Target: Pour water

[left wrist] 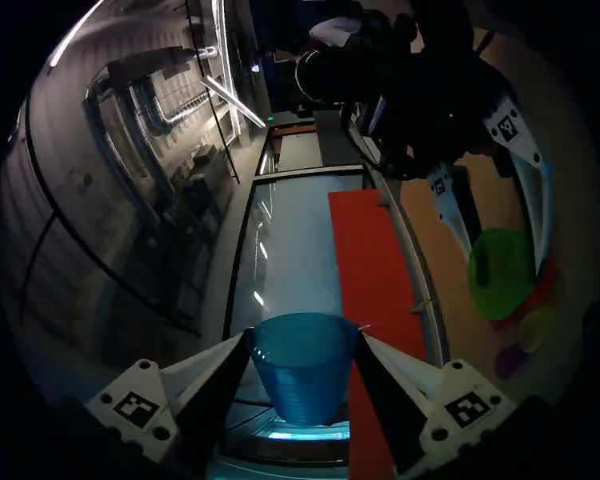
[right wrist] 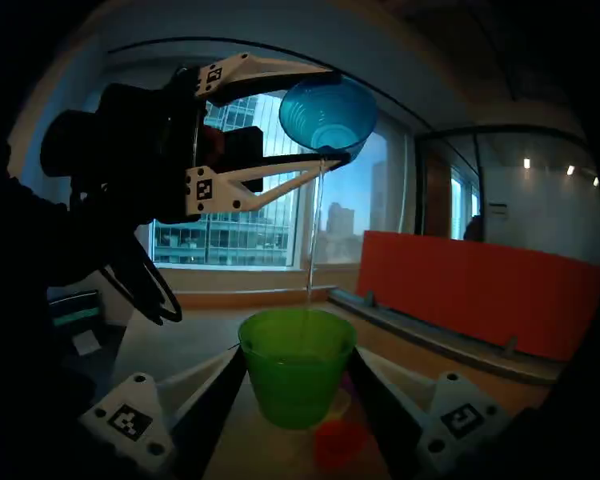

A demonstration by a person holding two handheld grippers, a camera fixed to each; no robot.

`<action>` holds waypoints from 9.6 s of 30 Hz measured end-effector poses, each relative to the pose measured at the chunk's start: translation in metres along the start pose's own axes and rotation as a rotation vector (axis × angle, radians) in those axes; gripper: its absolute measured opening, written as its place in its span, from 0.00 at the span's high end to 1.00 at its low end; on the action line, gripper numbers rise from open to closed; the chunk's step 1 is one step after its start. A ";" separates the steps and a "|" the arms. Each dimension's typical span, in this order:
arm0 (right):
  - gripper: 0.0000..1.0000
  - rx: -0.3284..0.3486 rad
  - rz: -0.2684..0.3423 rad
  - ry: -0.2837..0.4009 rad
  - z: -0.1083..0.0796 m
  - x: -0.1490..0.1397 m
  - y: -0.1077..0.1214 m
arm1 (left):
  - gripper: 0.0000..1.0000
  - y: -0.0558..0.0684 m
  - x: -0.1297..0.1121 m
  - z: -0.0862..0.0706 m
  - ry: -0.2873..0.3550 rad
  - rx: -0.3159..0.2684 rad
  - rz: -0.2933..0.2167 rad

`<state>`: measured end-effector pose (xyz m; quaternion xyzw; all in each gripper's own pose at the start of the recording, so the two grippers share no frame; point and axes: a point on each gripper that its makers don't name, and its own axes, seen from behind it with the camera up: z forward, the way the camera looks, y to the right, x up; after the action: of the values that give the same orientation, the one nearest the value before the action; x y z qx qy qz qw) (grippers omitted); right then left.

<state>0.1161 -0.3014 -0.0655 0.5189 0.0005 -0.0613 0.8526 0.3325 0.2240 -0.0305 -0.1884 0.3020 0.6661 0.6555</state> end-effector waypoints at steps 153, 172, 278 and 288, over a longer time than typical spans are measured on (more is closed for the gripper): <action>0.11 -0.116 0.031 -0.314 -0.069 -0.076 0.080 | 0.11 0.291 -0.058 -0.073 -0.431 -0.574 -1.395; 0.11 -0.111 0.060 -0.409 -0.070 -0.117 0.082 | 0.11 0.363 -0.049 -0.087 -0.509 -0.743 -1.425; 0.11 -0.089 0.123 -0.653 -0.069 -0.227 0.059 | 0.04 0.410 -0.049 -0.169 -0.663 -0.774 -1.494; 0.02 -0.114 0.129 -0.665 -0.073 -0.230 0.060 | 0.04 0.410 -0.047 -0.170 -0.670 -0.772 -1.491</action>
<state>-0.1008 -0.1858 -0.0311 0.4208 -0.3071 -0.1729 0.8359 -0.0937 0.0952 -0.0638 -0.3381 -0.3495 0.1435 0.8619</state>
